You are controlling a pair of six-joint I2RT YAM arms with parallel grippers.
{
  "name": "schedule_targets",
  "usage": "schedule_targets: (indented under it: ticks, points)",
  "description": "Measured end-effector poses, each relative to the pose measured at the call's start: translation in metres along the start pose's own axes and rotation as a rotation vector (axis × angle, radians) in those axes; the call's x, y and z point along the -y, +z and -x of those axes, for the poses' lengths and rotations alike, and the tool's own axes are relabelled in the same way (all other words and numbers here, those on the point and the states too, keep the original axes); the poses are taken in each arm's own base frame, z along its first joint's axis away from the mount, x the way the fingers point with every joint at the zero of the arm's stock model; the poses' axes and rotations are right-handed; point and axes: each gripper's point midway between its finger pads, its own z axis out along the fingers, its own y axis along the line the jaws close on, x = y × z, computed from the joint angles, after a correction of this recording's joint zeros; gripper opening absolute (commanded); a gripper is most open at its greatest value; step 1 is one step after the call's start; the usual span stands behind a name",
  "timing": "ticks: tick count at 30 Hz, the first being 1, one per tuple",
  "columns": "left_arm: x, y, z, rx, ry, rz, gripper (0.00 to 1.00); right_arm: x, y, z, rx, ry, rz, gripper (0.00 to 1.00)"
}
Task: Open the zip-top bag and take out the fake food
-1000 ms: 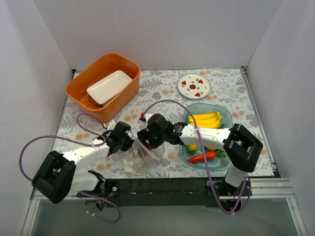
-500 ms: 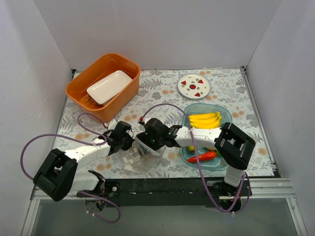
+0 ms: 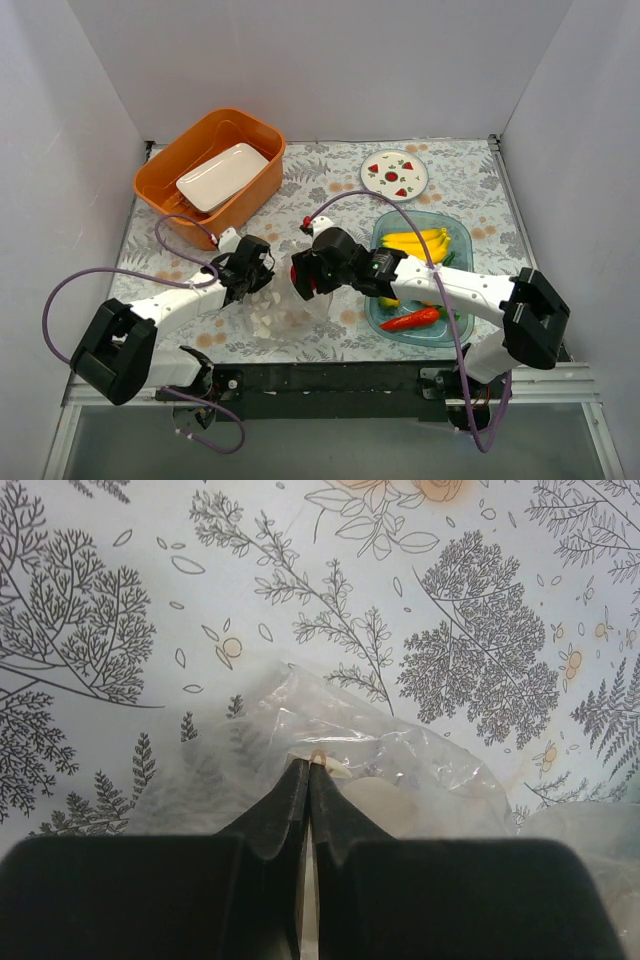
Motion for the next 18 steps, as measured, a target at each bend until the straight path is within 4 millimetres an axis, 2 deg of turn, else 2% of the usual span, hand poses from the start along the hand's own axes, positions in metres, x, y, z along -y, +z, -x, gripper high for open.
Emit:
schedule_targets:
  ticks: [6, 13, 18]
  points:
    - [0.004, 0.006, 0.01, 0.033, 0.04, 0.024, 0.0, 0.022, -0.025, 0.002, 0.017, -0.014, -0.113, 0.23]
    - [0.017, 0.01, 0.021, 0.06, 0.07, 0.026, 0.0, 0.039, -0.075, 0.025, 0.13, 0.019, -0.176, 0.23]
    - [0.024, 0.01, 0.029, 0.08, 0.083, 0.024, 0.0, 0.071, -0.107, 0.024, 0.175, 0.089, -0.268, 0.24]
